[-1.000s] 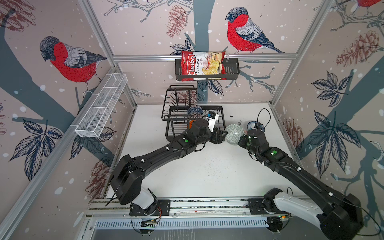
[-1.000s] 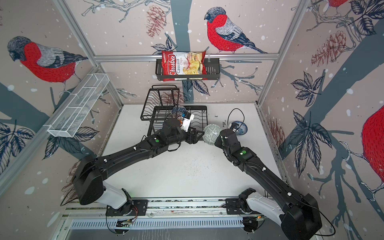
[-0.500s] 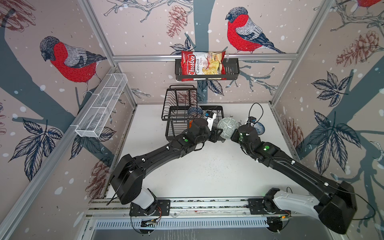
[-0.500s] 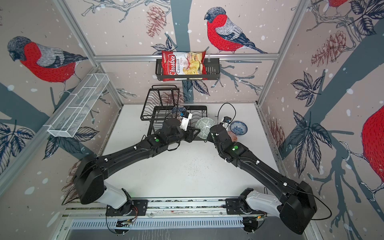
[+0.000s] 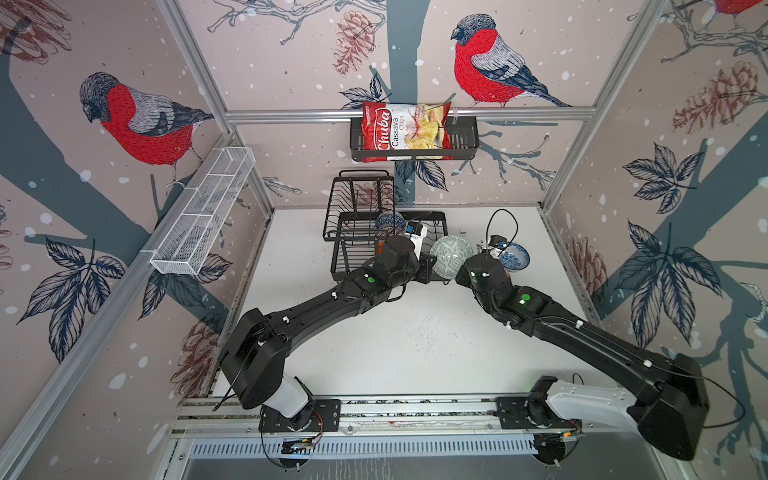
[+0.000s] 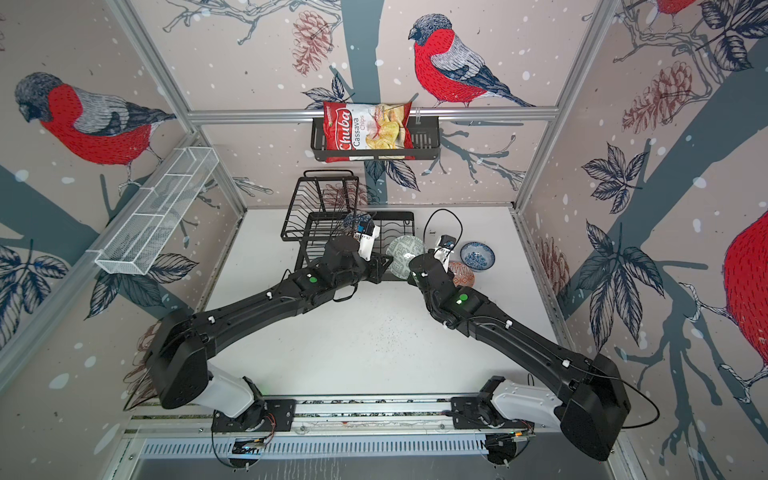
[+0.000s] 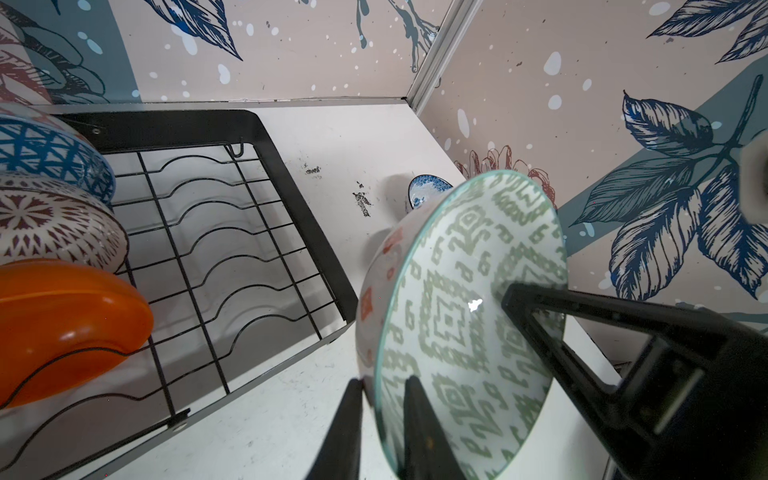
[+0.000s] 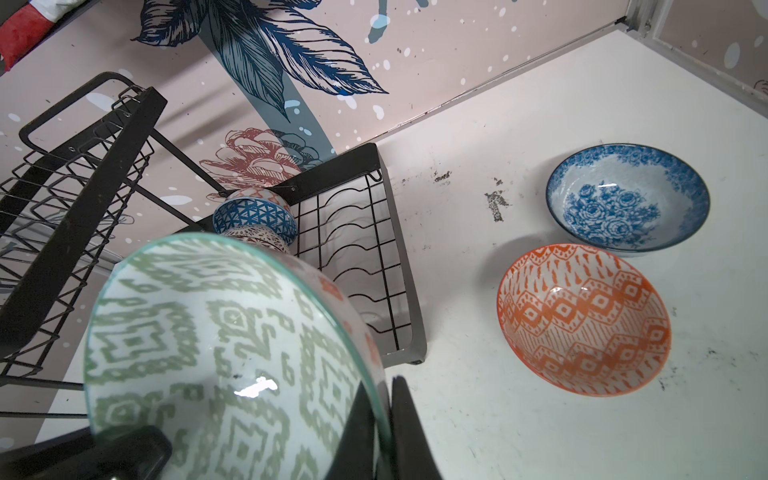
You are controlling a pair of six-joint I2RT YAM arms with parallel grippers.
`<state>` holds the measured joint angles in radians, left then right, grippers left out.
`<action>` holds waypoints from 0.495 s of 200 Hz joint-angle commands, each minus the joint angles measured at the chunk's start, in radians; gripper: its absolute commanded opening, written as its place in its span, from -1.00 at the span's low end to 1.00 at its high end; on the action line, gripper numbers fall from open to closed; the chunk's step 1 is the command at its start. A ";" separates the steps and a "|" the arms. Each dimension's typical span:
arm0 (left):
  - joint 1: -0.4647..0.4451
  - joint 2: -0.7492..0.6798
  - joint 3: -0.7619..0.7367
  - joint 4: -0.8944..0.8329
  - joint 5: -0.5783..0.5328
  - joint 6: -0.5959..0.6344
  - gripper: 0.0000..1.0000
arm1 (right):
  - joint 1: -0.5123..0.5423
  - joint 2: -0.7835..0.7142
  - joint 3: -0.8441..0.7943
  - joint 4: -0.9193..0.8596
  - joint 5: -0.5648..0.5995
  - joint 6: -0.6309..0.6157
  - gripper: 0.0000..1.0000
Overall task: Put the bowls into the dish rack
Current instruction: 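Bring the green-patterned bowl toward the left gripper while left gripper reaches its rim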
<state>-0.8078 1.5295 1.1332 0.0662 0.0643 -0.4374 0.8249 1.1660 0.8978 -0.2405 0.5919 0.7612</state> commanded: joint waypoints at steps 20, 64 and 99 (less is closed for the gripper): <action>0.002 -0.005 -0.004 0.069 0.058 0.006 -0.74 | 0.049 -0.001 0.006 0.136 -0.040 -0.027 -0.98; 0.006 -0.009 -0.009 0.076 0.060 0.001 -0.72 | 0.090 -0.004 -0.017 0.187 -0.021 -0.034 -0.99; 0.009 -0.014 -0.012 0.080 0.060 0.002 -0.85 | 0.111 0.005 -0.021 0.208 -0.007 -0.036 -0.99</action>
<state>-0.7963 1.5246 1.1225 0.0692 0.0254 -0.4454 0.9192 1.1637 0.8703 -0.1818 0.6769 0.7349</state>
